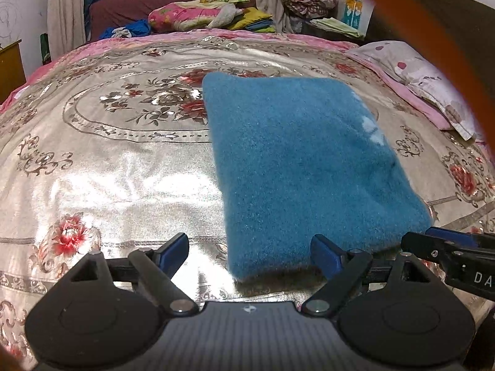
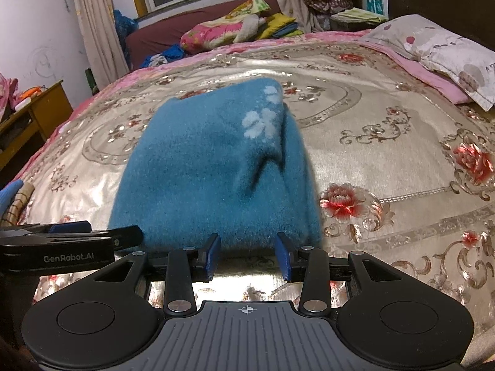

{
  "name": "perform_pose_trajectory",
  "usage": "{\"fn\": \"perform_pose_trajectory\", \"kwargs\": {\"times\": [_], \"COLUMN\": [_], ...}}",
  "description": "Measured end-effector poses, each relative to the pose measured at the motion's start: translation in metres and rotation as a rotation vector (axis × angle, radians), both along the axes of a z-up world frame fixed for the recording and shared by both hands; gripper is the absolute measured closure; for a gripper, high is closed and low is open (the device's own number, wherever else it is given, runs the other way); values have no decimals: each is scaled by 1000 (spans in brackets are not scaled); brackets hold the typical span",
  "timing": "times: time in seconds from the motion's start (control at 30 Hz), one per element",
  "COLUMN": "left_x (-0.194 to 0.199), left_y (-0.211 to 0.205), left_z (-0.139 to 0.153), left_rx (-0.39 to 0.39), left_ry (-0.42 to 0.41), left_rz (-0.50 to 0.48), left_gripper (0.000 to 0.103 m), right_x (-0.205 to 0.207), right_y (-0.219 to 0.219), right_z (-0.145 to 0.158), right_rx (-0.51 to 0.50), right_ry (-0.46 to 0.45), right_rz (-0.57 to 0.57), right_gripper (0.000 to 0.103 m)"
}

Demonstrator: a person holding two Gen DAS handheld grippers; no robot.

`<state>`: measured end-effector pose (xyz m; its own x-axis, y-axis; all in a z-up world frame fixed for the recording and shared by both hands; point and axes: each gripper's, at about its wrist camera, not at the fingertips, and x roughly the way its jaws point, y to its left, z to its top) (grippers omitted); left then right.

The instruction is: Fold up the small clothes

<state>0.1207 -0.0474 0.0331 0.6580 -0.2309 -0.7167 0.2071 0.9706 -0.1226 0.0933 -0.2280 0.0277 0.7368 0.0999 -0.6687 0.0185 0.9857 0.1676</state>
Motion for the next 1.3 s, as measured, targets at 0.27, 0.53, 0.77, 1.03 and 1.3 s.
{"fn": "perform_pose_trajectory", "kwargs": {"times": [0.27,0.53,0.77,1.03,1.3], "left_x": [0,-2,-6,-19,-28], "left_y": [-1,-2,-2,2,13], "left_z": [1,1,-3,-7,-15], "left_rx": [4,16,20,20,17], "left_ry": [0,3,10,15,33], "left_rz": [-3,-8,-8,-11,10], "left_gripper": [12,11,11,11,11], "right_x": [4,1,-4,-14,-22], "right_y": [-4,-2,-4,-5,-2], "right_z": [0,-2,-2,-4,-14], "right_rx": [6,-5,-6,-13,-8], "right_ry": [1,6,11,12,38], "right_rz": [-7,-7,-7,-13,-11], "right_gripper": [65,60,60,60,60]}}
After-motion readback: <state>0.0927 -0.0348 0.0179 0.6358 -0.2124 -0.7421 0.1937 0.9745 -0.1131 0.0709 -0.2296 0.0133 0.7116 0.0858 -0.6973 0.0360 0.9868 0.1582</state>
